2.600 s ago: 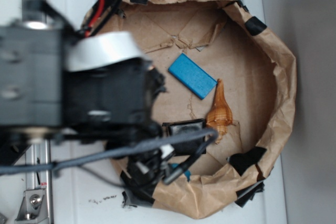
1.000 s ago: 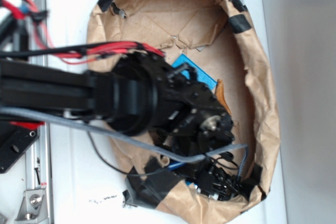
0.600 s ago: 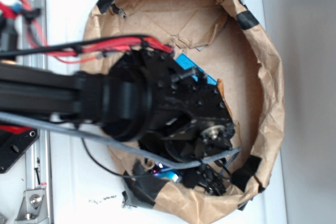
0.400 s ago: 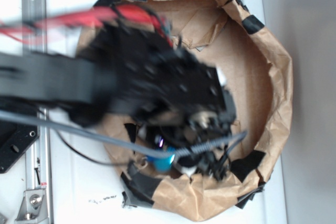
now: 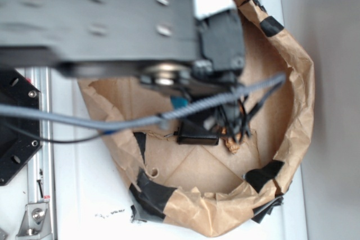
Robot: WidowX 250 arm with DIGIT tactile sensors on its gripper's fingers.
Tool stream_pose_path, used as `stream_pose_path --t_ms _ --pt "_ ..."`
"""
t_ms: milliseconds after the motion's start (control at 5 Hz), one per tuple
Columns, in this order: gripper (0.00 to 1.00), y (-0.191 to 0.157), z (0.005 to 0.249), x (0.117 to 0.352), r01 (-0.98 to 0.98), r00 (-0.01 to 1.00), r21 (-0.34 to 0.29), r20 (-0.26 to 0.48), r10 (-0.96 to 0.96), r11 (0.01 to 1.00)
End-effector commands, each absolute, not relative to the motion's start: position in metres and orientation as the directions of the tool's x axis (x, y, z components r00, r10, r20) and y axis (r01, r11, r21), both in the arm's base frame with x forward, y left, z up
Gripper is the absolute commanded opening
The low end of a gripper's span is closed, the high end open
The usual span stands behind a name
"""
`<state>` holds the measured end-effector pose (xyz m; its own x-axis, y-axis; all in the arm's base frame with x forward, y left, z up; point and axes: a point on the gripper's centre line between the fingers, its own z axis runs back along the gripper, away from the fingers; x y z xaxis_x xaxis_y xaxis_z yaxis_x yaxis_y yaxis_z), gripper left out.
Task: Grab the blue ball.
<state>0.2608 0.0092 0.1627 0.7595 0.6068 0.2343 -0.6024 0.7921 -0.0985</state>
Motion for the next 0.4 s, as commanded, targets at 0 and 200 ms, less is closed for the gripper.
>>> stream_pose_path --t_ms 0,200 --pt "0.00 0.0122 0.1928 0.2459 -0.388 0.847 -0.089 0.358 0.393 0.917" --pt "0.00 0.0112 0.1896 0.2444 -0.375 0.857 -0.132 0.327 0.398 0.917"
